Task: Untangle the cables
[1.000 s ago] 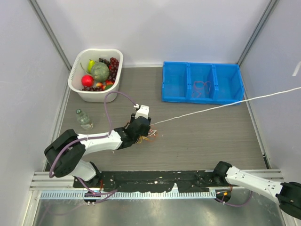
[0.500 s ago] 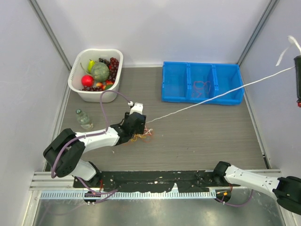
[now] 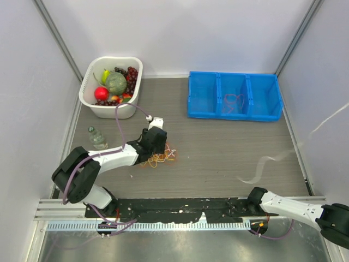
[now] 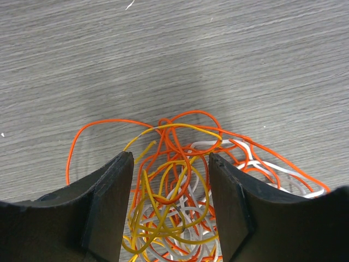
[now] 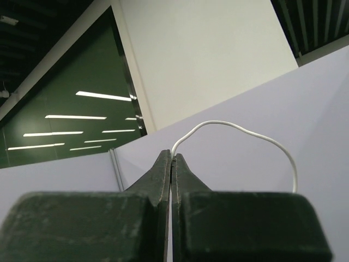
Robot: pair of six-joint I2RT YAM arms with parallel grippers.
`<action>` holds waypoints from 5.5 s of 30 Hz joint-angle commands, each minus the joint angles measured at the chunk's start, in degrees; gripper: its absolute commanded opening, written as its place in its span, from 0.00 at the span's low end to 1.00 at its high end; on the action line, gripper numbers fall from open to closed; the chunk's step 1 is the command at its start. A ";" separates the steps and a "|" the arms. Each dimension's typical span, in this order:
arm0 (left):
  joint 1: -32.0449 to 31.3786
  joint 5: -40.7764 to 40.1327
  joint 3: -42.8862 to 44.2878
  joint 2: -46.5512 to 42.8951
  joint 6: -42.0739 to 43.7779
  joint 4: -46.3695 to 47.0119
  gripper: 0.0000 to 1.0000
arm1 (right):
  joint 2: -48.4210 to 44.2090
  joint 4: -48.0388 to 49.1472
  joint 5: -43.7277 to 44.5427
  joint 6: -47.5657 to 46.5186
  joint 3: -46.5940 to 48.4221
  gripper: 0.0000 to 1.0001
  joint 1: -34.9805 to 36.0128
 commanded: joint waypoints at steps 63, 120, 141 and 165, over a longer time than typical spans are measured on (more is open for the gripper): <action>0.60 7.47 23.56 -24.79 23.79 -10.30 1.00 | 27.76 -11.04 -18.65 34.47 -70.23 0.01 -12.75; 0.60 8.69 23.38 -24.87 23.08 -10.65 1.00 | 43.25 3.99 2.34 38.06 -73.48 0.01 4.21; 0.51 7.73 23.21 -26.19 22.82 -10.21 1.00 | 35.40 3.28 -7.67 23.56 -44.66 0.01 -20.91; 0.60 8.69 22.86 -26.54 22.12 -9.95 1.00 | 66.27 -4.51 -12.86 23.73 -21.81 0.41 -28.04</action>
